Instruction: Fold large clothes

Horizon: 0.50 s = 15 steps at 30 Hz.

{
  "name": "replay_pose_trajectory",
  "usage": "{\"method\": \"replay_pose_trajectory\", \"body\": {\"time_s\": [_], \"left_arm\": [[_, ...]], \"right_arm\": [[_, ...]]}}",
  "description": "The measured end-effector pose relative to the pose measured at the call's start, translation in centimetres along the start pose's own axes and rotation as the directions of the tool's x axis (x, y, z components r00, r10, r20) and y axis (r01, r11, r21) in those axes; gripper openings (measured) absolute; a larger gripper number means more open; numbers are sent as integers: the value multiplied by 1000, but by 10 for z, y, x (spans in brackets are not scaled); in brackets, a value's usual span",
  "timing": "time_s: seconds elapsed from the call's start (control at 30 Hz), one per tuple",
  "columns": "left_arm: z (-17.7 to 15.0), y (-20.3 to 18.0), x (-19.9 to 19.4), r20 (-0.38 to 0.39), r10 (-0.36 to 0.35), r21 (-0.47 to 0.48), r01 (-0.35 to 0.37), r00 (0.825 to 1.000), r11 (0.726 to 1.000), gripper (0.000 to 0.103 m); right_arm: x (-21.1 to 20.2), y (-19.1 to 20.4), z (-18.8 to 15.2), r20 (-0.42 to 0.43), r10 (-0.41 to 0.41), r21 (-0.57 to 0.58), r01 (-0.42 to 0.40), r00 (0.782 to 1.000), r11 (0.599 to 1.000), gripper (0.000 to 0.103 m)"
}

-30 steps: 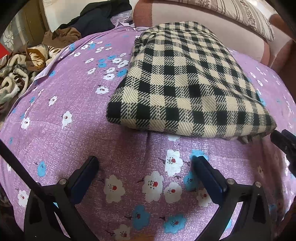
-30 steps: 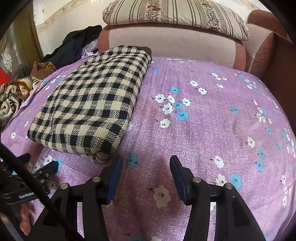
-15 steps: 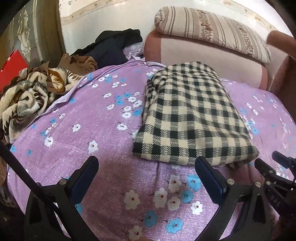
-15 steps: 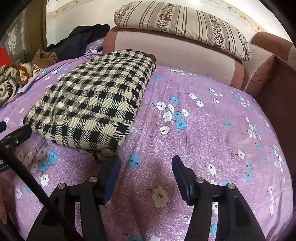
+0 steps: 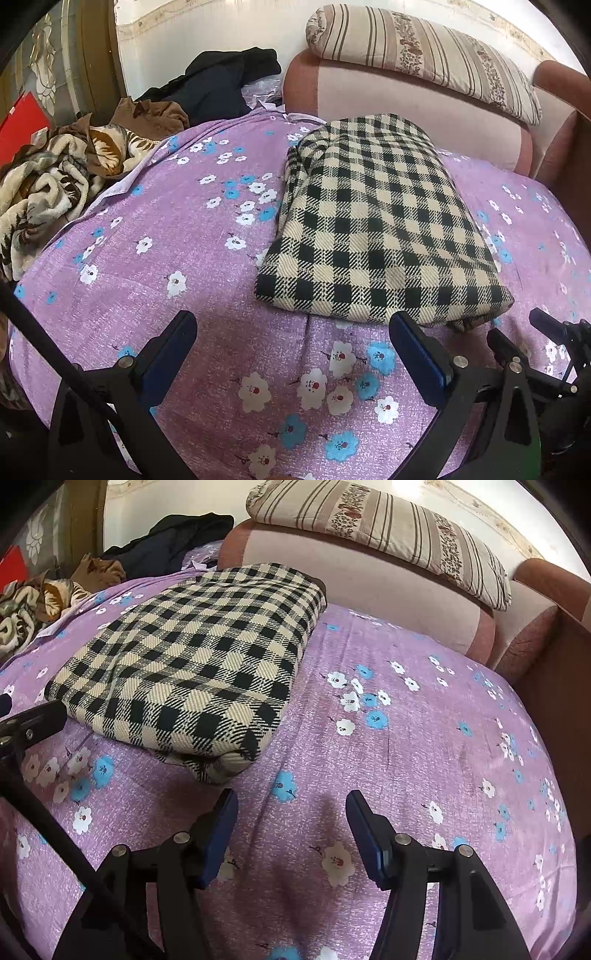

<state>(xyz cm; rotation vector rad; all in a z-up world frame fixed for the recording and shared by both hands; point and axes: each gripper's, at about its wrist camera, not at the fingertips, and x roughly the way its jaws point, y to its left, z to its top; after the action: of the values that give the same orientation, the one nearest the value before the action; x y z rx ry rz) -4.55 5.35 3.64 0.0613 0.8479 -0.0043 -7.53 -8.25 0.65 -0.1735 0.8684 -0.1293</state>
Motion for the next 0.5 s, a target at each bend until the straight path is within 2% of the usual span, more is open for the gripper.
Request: {"method": "replay_pose_trajectory", "body": {"time_s": [0.5], "left_arm": [[-5,-2,12,-73,-26,-5,25,997,1000,103]], "right_arm": [[10,-5,-2,-47,-7,20,8,999,1000,66]]}}
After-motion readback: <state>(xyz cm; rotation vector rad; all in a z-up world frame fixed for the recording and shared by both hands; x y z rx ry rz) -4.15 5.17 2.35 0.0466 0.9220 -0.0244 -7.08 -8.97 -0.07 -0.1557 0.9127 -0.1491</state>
